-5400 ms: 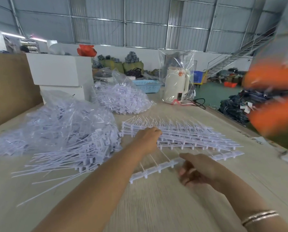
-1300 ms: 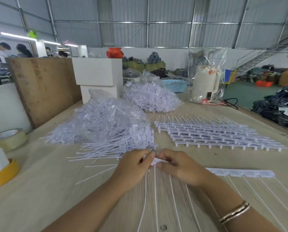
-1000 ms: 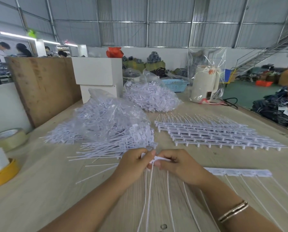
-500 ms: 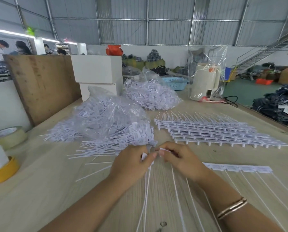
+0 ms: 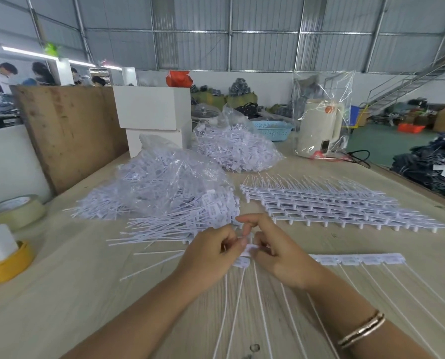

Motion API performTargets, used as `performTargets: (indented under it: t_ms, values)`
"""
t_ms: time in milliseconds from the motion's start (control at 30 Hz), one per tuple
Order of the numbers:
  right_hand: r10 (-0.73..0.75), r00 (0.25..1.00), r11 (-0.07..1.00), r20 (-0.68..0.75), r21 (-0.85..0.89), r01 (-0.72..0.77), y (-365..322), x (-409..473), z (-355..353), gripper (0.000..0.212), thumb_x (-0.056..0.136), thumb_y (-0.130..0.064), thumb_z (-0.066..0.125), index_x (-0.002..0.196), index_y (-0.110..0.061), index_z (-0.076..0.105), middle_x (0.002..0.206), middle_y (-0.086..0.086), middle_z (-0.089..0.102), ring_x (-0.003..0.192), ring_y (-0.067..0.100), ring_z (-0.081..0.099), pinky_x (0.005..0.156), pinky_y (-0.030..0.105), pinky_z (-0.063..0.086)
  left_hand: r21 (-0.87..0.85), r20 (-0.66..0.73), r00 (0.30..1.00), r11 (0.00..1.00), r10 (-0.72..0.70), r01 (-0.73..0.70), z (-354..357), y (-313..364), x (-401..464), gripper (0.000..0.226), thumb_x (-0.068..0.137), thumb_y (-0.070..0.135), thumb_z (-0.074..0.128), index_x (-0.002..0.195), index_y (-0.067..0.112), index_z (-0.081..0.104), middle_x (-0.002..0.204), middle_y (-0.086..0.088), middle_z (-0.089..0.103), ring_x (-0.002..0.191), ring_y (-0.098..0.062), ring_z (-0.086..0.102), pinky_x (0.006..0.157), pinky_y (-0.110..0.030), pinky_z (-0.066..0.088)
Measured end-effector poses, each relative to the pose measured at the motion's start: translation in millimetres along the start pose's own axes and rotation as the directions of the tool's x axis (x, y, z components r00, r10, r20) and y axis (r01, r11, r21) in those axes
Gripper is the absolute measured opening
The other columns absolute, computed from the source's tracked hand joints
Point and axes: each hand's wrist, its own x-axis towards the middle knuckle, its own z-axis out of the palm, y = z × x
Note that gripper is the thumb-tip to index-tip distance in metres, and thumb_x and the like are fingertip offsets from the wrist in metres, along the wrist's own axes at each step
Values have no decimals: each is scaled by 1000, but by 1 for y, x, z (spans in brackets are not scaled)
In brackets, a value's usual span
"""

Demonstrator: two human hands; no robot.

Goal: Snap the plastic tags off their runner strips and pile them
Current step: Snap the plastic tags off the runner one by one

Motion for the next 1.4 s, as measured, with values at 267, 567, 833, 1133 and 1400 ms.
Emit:
performTargets:
  t_ms: [267,567,833,1133,1400]
  values:
    - [183,982,944,56,-289,-160,6,2,-12,21,89,-30,60,69,-31,54,67,-12,51,64,7,48,65,27,40,-81,-44,999,996,-31,28,-2,-3,2,35,93,24,54,60,26,42,55,10,41,52,-2,39,53,-16,30]
    - [59,998,998,-24,-22,-59,2,3,-4,17,86,-16,67,71,-22,64,52,-15,48,47,0,39,52,9,30,-294,42,983,938,-179,183,-5,10,1,31,94,26,53,68,20,66,51,10,61,52,-3,60,60,-18,49]
    - [3,988,999,-151,-43,-9,5,6,-1,16,83,-18,70,69,-19,65,51,-8,49,47,2,39,50,12,28,-633,141,910,671,-390,386,-3,17,0,36,94,24,53,63,13,67,53,3,59,49,-7,53,55,-19,42]
    - [-42,976,989,-215,-146,10,4,7,-8,6,87,-19,66,87,-25,69,68,-9,58,56,-1,47,56,11,33,-71,-70,997,997,-14,9,-9,3,2,30,87,46,54,59,43,61,55,0,58,51,-10,52,51,-21,38]
    - [64,988,991,-138,126,-47,1,1,-8,50,84,-6,41,124,-36,46,87,-10,46,64,0,42,66,13,35,187,-67,984,971,165,-150,-11,-7,2,42,91,51,40,75,18,60,74,9,50,76,-11,47,70,-30,34]
